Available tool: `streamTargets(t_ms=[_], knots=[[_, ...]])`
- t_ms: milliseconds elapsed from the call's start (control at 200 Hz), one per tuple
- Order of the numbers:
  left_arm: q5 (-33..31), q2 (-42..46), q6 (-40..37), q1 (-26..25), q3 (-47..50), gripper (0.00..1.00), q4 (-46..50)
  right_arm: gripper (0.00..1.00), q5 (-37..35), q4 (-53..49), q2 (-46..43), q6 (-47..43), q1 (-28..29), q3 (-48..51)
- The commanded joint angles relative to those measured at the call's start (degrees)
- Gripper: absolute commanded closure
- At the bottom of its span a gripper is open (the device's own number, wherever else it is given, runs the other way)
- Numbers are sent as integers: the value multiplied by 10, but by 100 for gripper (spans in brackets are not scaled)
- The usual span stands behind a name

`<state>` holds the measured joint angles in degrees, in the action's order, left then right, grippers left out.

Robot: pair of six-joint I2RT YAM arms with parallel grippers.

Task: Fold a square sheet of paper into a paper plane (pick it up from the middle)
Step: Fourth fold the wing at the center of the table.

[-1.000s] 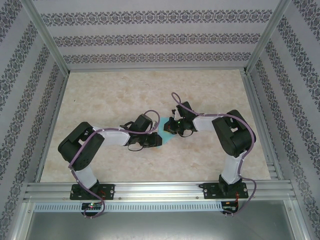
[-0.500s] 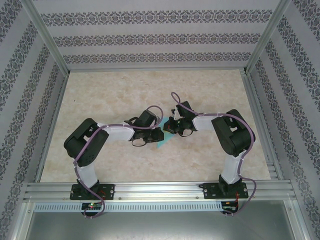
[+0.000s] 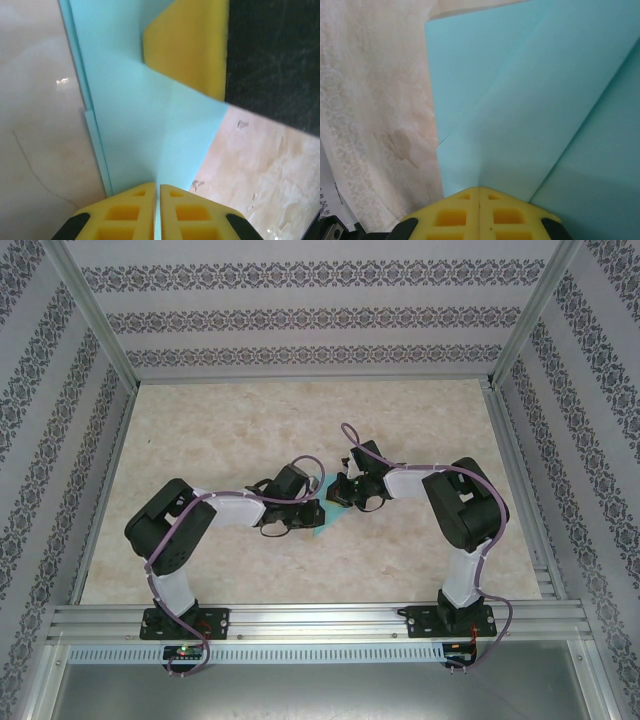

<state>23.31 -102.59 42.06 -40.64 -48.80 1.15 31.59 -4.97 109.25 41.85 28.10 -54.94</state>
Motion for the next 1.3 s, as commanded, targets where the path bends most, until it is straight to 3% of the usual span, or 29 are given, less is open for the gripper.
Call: streamTargets(t_ms=[0,579,929,1294], knots=[[38,17,-29,-12,30,88,67,100,-94,-71,60,-16,10,20],[42,70,-71,-32,77,91,120,100,-101,-79,67,-15,10,21],[-65,142,-33,-31,37,91,62,100,-100,-73,70,-10,10,22],[-80,27,-10,-26,-43,93,16,100,-93,-65,76,-5,11,24]])
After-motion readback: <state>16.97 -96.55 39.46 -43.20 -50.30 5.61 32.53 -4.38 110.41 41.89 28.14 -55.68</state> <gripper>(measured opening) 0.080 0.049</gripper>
